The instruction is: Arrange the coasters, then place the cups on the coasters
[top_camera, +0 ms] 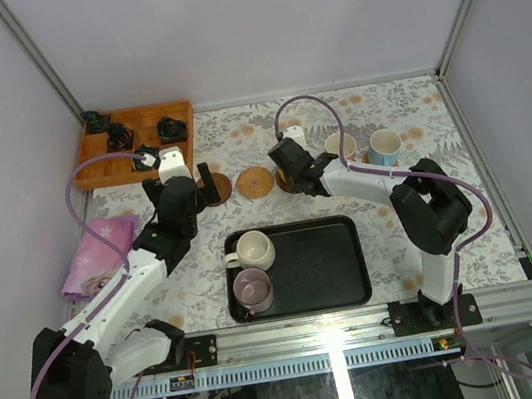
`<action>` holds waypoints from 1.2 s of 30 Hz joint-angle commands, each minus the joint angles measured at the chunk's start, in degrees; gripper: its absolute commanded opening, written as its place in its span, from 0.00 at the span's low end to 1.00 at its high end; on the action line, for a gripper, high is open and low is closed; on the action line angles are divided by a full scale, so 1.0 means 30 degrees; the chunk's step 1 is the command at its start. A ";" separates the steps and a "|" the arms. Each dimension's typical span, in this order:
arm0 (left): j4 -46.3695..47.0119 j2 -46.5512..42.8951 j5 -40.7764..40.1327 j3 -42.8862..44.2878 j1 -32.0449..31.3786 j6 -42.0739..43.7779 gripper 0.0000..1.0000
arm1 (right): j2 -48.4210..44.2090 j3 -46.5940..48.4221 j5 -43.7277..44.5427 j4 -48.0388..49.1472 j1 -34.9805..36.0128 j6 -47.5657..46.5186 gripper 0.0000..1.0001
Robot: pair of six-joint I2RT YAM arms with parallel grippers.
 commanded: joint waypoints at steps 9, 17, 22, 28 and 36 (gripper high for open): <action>0.0717 0.0059 0.0329 0.0498 0.0119 0.0403 1.00 | -0.0255 0.0779 -0.0502 0.1574 -0.0407 0.0465 0.00; 0.0691 0.0182 0.0552 0.0424 0.0108 0.0431 1.00 | -0.0156 0.0688 -0.0358 0.1255 -0.0422 0.0810 0.00; 0.0733 0.0135 0.0714 0.0286 0.0108 0.0432 1.00 | -0.0277 0.0357 -0.0043 0.1315 -0.0425 0.0968 0.00; 0.0701 0.0013 0.0747 0.0139 0.0108 0.0374 1.00 | -0.0361 0.0251 0.0164 0.1148 -0.0422 0.1106 0.00; 0.0725 0.0029 0.0936 0.0026 0.0108 0.0388 1.00 | -0.0482 -0.0139 0.0343 0.1261 -0.0426 0.1312 0.00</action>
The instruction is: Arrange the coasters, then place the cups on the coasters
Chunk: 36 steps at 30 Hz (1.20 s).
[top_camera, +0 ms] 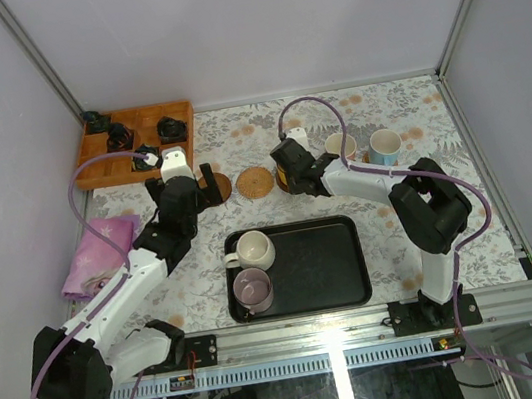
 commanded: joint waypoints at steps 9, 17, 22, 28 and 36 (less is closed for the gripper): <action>0.0684 0.0017 0.0260 0.0089 0.0071 0.0321 1.00 | -0.0591 0.0086 0.1090 0.1023 -0.0094 0.0488 0.03; 0.0640 0.0042 0.0437 0.0056 0.0069 0.0323 1.00 | -0.0901 -0.0135 0.1044 0.0999 -0.0098 0.0549 0.24; 0.0666 0.0080 0.0648 0.0065 0.0058 0.0320 1.00 | -0.0950 -0.0225 0.0850 0.1029 -0.0094 0.0534 0.46; 0.0629 0.0029 0.0660 0.0035 0.0071 0.0352 1.00 | -0.1021 -0.0212 0.0607 0.1055 -0.0095 0.0657 0.53; 0.0686 0.0009 0.0577 0.0007 0.0071 0.0382 1.00 | -0.1494 -0.0527 0.0354 0.0874 -0.0071 0.0975 0.54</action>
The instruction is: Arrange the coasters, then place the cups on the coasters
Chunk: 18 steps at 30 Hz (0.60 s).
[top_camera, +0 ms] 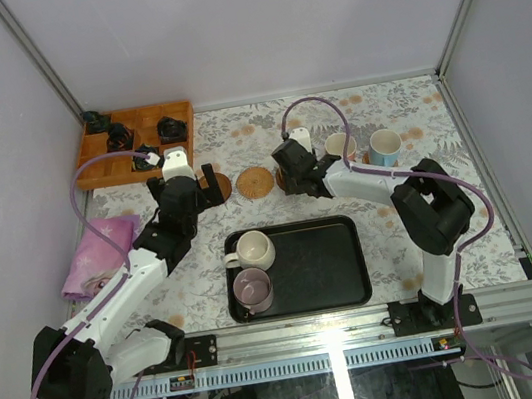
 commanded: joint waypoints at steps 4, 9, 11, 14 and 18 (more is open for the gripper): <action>0.0679 -0.0200 -0.0150 -0.0032 0.0079 0.0325 1.00 | -0.1458 -0.0320 -0.0338 0.0440 -0.0058 0.0772 0.54; 0.0956 -0.0896 -0.0763 -0.0366 0.0093 0.0207 1.00 | -0.1438 -0.0476 -0.0794 0.0495 -0.0058 0.1027 0.54; 0.0469 -0.0920 -0.1605 -0.0160 0.0077 0.0016 1.00 | -0.1364 -0.0464 -0.0978 0.0518 -0.0041 0.1108 0.55; -0.0389 -0.0758 -0.2284 0.0391 0.0050 0.0267 1.00 | -0.1324 -0.0396 -0.1160 0.0489 -0.0006 0.1141 0.55; -0.0303 -0.1582 -0.2784 0.0164 0.0020 0.0623 1.00 | -0.1302 -0.0286 -0.1083 0.0403 0.0101 0.1092 0.55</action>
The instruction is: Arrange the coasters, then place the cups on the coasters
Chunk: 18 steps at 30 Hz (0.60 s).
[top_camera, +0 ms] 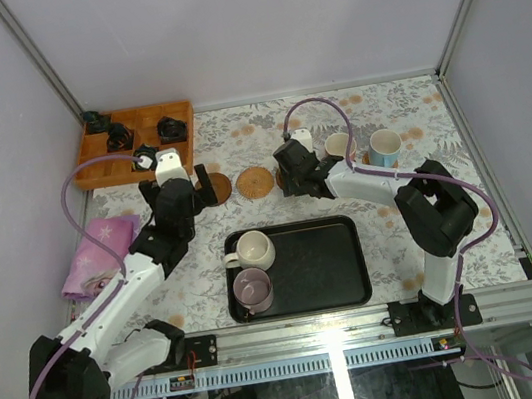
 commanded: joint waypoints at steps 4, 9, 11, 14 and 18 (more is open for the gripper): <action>-0.0310 -0.1690 -0.1538 0.0060 0.0017 0.0666 1.00 | -0.0620 0.0211 -0.0139 0.0366 0.0128 0.0246 0.55; -0.1085 -0.1389 -0.1659 0.0208 0.0020 0.0571 1.00 | -0.0294 0.0581 -0.0412 0.0264 0.0249 0.0215 0.55; -0.1269 -0.1207 -0.1504 0.0304 0.0019 0.0411 1.00 | -0.0197 0.0745 -0.0419 0.0191 0.0300 0.0198 0.55; -0.0822 -0.1551 -0.0813 0.0028 0.0020 0.0625 1.00 | -0.0188 0.0842 -0.0249 0.0105 0.0316 0.0127 0.55; 0.0367 -0.2554 -0.0045 -0.0741 0.0033 0.0818 1.00 | -0.0301 0.0797 -0.0041 -0.0031 0.0308 0.0080 0.55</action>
